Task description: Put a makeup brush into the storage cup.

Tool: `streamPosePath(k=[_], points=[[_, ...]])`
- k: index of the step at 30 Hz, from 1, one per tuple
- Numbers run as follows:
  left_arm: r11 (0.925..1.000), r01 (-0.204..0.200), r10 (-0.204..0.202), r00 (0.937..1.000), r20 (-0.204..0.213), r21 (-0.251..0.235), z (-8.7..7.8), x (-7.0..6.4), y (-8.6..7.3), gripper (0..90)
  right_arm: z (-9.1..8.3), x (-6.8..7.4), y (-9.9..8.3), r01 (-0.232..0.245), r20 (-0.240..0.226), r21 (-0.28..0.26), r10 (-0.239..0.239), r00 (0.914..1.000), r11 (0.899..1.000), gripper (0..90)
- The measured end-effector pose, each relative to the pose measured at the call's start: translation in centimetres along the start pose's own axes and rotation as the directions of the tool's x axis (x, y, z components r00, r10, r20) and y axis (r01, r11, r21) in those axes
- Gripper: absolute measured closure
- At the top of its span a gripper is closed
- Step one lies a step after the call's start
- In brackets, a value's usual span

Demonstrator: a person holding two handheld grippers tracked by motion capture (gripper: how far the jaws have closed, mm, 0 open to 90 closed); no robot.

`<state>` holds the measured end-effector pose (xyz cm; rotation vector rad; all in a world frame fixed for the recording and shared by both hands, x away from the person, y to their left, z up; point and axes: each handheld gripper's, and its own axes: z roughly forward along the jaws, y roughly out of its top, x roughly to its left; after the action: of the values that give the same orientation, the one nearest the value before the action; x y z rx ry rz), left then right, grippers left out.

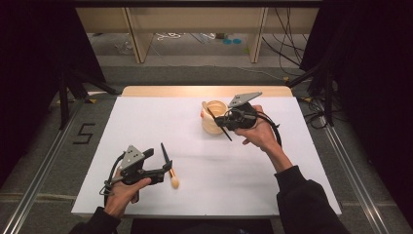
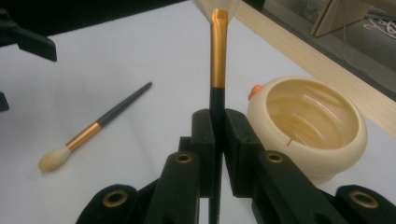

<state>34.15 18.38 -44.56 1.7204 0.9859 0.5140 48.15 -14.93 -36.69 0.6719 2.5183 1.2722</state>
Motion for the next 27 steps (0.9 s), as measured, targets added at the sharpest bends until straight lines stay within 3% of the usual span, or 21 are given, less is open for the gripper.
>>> streamPosePath(k=[3,10,16,25,27], points=[[0.9999,0.013,-0.013,0.9999,-0.003,-0.006,0.0,0.0,0.0,16.5,-0.1,-0.3,0.3,-0.014,0.009,-0.046,0.014,0.9999,0.999,83.2],[0.9999,0.01,-0.01,1.0,-0.002,-0.005,0.0,0.0,0.0,16.5,-0.3,-0.7,0.9,-0.036,0.008,-0.088,0.037,0.9993,0.995,83.2],[1.0,0.006,-0.006,1.0,-0.002,-0.005,0.0,0.0,0.0,16.5,-0.1,-1.3,1.1,-0.064,0.016,-0.167,0.067,0.9976,0.984,83.2],[1.0,0.006,-0.006,1.0,0.001,-0.005,0.1,0.0,0.0,16.5,-0.1,-2.3,1.9,-0.086,0.011,-0.217,0.09,0.9959,0.972,83.2],[1.0,0.004,-0.004,1.0,0.001,-0.003,0.0,0.0,0.0,16.6,-0.1,-2.7,2.2,-0.098,-0.001,-0.244,0.101,0.9949,0.965,83.2]])
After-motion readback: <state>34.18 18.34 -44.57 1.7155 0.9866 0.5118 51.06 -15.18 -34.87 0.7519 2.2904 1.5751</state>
